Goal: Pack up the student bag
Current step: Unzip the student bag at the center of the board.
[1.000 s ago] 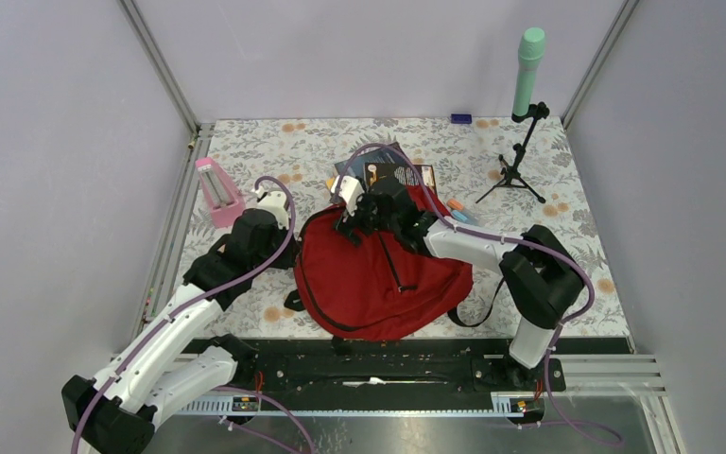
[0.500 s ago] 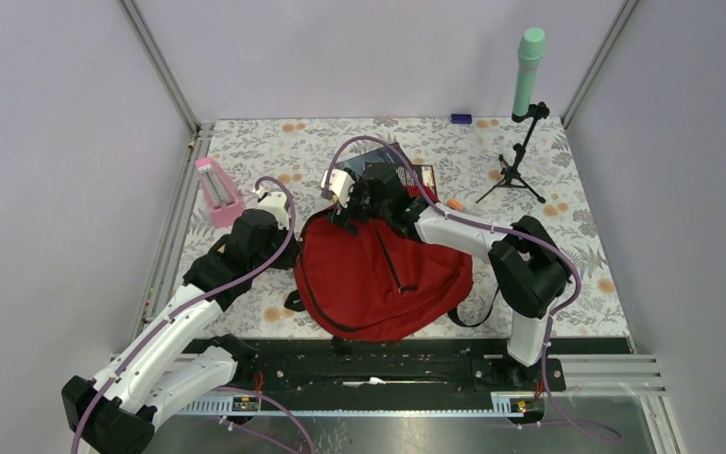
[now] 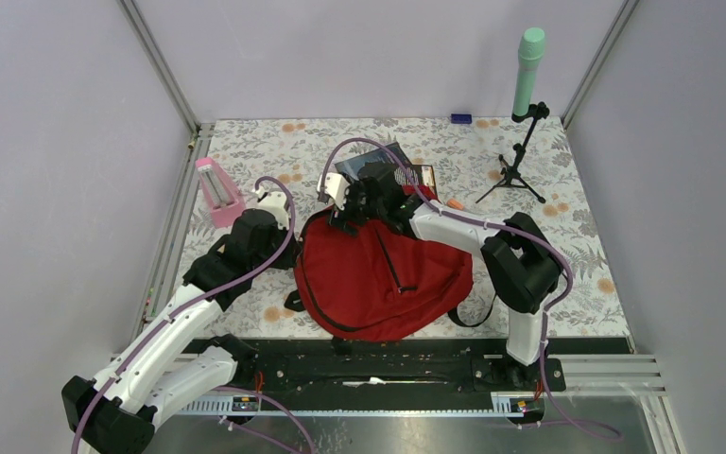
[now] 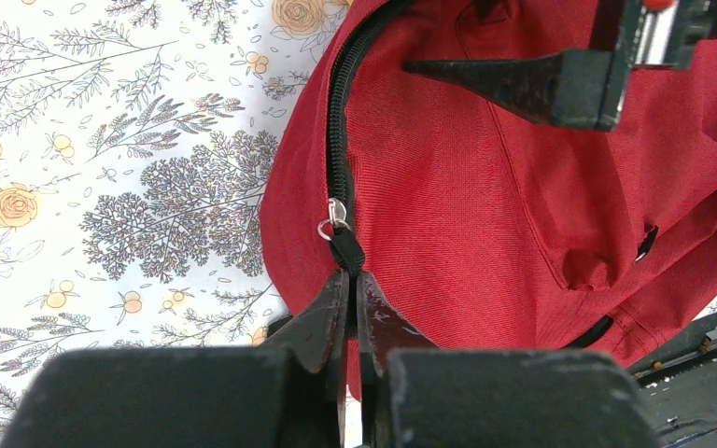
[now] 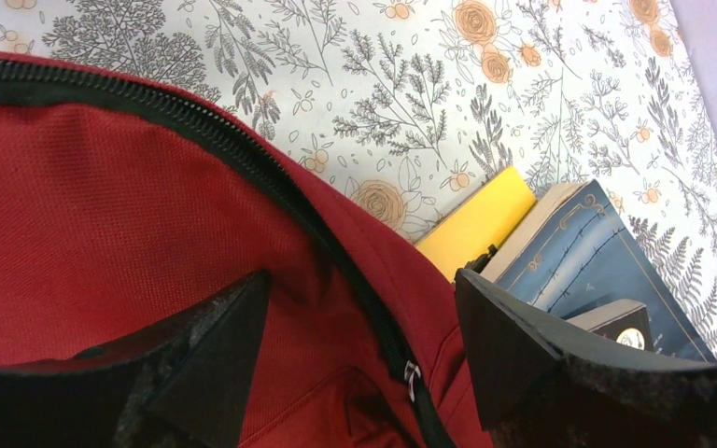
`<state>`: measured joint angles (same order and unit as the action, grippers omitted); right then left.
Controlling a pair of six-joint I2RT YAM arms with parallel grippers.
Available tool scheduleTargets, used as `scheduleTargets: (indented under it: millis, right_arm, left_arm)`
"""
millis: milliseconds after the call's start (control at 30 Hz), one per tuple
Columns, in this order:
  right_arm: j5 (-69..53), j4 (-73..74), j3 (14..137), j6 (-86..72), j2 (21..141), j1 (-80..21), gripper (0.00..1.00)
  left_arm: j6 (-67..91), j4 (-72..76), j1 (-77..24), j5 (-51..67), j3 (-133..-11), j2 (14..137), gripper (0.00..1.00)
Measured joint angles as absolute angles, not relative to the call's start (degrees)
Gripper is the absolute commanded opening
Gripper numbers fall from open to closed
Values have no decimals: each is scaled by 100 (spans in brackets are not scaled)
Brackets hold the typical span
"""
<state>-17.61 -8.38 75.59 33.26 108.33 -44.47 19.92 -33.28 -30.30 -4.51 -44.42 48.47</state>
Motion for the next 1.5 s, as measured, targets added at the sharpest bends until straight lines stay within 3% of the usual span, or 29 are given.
scheduleTargets:
  millis: [200,233,300,1500]
  right_arm:
    - [-1721,-467,8049,3544,11159,-4447,35]
    - [-1715,-346,8160,3538,11216,-4447,19]
    - [-1684,-193,8281,3559,11273,-4449,1]
    - [690,-196,8436,-139,11273,-4458,0]
  left_arm:
    - [1992,-3323,-3004,-440,-4442,4847,0]
    - [1992,-3317,-2998,-440,-4442,4847,0]
    - [1992,-3284,-2998,-440,-4442,4849,0]
    - [3164,-3030,-3223,-353,-3592,4206,0]
